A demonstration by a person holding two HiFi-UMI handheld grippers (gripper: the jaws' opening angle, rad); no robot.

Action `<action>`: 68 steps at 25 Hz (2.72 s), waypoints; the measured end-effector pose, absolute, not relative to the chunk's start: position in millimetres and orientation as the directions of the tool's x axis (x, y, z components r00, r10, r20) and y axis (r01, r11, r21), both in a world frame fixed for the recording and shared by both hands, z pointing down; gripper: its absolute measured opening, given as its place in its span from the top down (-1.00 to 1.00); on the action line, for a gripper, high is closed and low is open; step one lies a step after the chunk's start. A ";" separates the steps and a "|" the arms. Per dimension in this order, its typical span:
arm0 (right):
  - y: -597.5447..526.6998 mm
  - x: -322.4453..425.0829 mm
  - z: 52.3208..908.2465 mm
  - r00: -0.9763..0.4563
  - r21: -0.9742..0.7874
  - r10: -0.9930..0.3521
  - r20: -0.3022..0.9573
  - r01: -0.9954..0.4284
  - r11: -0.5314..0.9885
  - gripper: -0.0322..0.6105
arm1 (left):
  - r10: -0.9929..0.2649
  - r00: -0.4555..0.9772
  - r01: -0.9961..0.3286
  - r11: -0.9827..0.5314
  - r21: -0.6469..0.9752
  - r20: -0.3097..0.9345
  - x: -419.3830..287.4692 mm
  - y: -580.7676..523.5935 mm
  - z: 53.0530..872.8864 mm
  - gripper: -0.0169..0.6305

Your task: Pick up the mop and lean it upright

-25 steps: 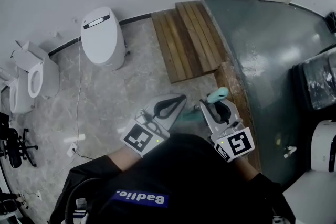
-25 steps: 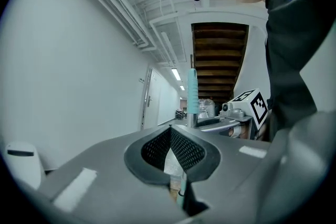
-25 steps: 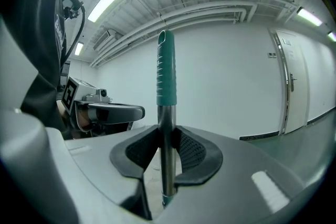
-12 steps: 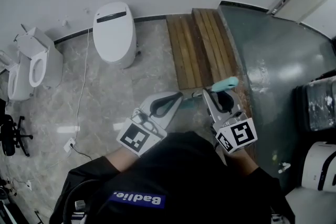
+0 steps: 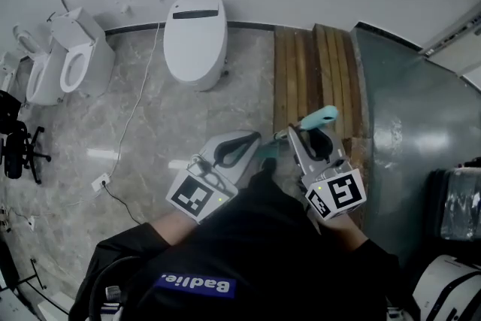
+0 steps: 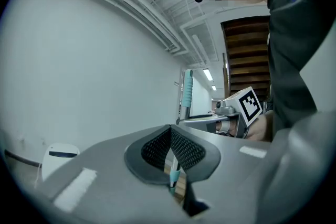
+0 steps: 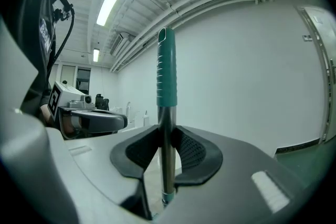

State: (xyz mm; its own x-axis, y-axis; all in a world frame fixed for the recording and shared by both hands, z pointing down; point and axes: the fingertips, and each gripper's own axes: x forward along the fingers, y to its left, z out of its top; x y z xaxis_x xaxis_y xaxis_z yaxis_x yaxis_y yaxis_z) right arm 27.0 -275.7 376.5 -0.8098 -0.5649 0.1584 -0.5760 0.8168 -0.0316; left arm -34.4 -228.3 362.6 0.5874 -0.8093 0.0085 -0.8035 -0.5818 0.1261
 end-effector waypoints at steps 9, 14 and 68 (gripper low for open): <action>-345.7 8.1 385.1 -0.904 -0.097 -0.400 0.152 -0.416 0.904 0.57 | -0.870 0.491 -0.869 -0.485 0.103 0.044 -22.2 -312.7 363.7 0.89; -369.1 2.0 387.6 -0.939 -0.083 -0.313 0.143 -0.326 0.942 0.57 | -0.899 0.432 -0.900 -0.424 0.100 0.071 -16.4 -344.0 367.9 0.89; -757.3 -176.3 415.1 -0.758 0.010 -0.605 0.244 -0.622 0.783 0.57 | -0.867 0.498 -0.857 -0.488 0.165 0.027 -281.7 -664.5 376.5 0.89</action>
